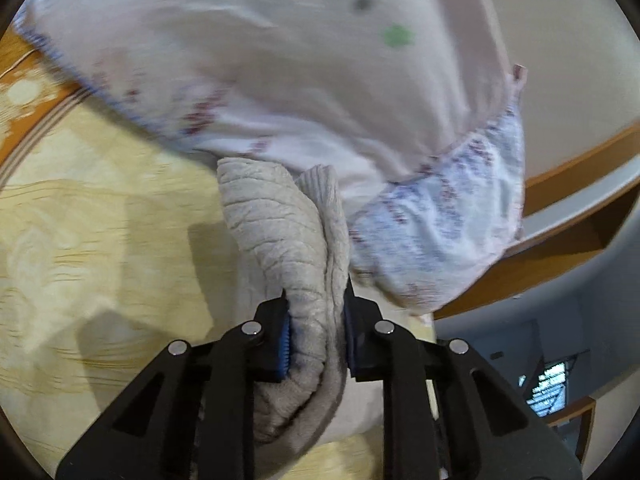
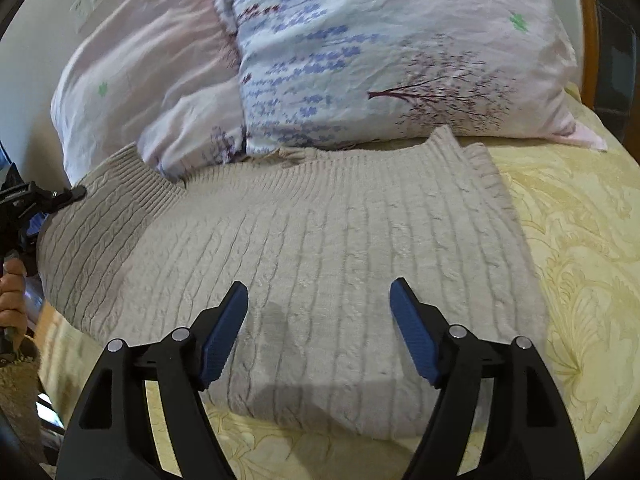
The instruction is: Fold small clothes
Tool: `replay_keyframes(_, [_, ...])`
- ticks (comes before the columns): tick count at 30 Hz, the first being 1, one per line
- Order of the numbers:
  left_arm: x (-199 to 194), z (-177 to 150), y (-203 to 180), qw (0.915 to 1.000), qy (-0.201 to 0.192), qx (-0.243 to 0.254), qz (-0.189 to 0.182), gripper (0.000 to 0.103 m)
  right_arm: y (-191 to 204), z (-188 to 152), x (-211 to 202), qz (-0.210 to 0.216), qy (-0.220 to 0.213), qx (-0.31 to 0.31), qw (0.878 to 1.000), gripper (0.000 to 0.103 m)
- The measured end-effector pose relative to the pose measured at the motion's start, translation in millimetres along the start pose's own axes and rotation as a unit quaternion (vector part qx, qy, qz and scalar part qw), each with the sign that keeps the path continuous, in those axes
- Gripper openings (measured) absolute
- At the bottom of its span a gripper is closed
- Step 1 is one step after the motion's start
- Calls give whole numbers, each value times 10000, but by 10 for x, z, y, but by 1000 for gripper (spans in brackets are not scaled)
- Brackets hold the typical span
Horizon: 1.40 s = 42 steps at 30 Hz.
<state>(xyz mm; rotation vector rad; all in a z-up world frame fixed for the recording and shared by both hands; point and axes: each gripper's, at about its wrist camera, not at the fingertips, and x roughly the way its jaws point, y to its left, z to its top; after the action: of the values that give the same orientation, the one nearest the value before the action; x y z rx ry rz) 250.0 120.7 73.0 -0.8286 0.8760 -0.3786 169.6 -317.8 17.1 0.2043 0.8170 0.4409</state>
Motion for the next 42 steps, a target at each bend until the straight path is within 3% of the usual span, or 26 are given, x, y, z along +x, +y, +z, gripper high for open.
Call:
replay_keyframes(6, [500,-190,-708,9971,320,349,-591,19,-216,-1,-146,-29,-167,234,9996,75])
replay_keyframes(11, [1077,-484,-1066,9931,700,476,-818,19,-401,-37,-243,-31,-270,401,9988,75])
replay_keyframes(14, [1492,-726,-1138,9899,1114,477,-738,20,-501,-69,-296,-70,-332,472,9983,75])
replay_keyframes(17, [1870,-948,-1127,9816,1741,418,-661,27,-617,-82,-365,-56,-362,615,9974,75])
replay_keyframes(19, [1912,-1016,-1133,9737,2002,391,-1019,27,-672,-80,-439,1,-412,683,9968,75])
replay_keyframes(20, [1866,-1010,-1151,9708,2027,403,-1220,32,-691,-68,-473,-24,-453,685,9966,75])
replay_keyframes(21, [1795,-988,-1170,9696,2000,453,-1333,45,-713,-46,-508,-61,-500,684,9964,75])
replay_keyframes(23, [1530,-897,-1194,9731,1698,680,-1401,60,-789,19,-569,148,-555,828,9949,75])
replay_keyframes(25, [1234,-774,-1172,9807,1252,984,-1135,64,-871,89,-596,526,-567,1089,9910,75])
replay_keyframes(28, [964,-632,-1006,9895,749,1211,-244,69,-946,220,-561,1001,-495,1393,9839,75])
replay_keyframes(32, [919,-546,-690,9898,681,1170,452,69,-948,334,-269,1617,209,1778,9705,75])
replay_keyframes(36, [1053,-608,-479,9882,945,1032,618,69,-934,397,66,1747,825,2138,9576,74])
replay_keyframes(42, [1281,-693,-364,9856,1275,922,622,70,-908,389,307,1948,1137,2285,9470,44])
